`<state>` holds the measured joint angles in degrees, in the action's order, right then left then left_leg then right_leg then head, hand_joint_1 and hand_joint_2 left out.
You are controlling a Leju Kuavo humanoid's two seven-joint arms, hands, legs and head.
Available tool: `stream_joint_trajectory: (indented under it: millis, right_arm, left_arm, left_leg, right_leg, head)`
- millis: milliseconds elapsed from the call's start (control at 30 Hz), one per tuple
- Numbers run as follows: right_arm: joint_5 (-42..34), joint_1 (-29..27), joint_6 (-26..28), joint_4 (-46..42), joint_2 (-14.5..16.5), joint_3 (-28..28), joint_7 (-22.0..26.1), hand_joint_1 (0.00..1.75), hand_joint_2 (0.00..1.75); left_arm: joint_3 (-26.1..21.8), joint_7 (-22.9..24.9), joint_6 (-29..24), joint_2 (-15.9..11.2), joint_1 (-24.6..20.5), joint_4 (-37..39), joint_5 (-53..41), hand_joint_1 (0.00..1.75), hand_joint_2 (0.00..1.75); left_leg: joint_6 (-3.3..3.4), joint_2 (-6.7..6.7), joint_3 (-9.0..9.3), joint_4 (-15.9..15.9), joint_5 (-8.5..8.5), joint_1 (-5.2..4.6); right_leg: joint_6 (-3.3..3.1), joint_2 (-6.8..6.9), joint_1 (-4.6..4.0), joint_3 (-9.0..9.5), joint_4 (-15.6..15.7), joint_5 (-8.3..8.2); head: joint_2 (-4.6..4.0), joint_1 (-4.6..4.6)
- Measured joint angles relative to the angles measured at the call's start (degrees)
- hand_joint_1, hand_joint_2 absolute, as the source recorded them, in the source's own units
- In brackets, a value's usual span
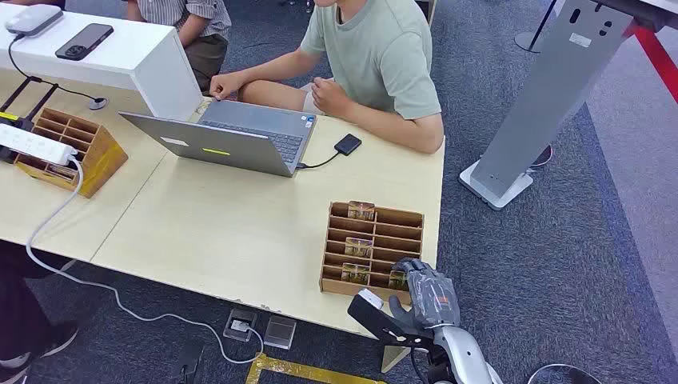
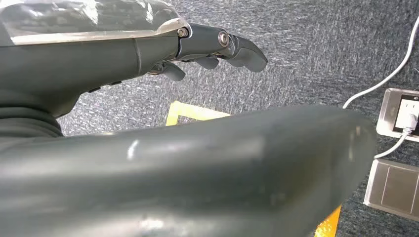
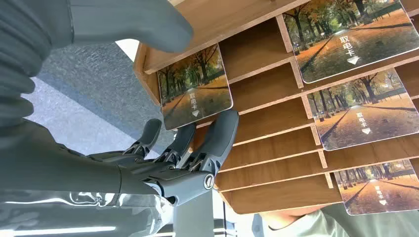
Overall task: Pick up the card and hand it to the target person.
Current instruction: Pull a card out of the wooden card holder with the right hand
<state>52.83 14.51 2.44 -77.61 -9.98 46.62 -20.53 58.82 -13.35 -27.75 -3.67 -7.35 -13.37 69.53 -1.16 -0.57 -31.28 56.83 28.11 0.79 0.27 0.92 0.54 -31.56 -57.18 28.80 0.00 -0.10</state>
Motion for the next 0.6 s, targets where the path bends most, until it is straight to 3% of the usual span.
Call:
stream_joint_trajectory:
  millis: [600]
  right_arm:
    - [1.33, 0.33, -0.84, -0.11, 0.05, -0.04, -1.04, 0.89, 1.75]
  left_arm:
    - [0.04, -0.31, 0.11, 0.0, 0.0, 0.0, 0.04, 0.0, 0.0]
  left_leg:
    - [0.0, 0.0, 0.0, 0.0, 0.0, 0.0]
  right_leg:
    - [0.0, 0.0, 0.0, 0.0, 0.01, 0.0]
  head:
    - [0.0, -0.01]
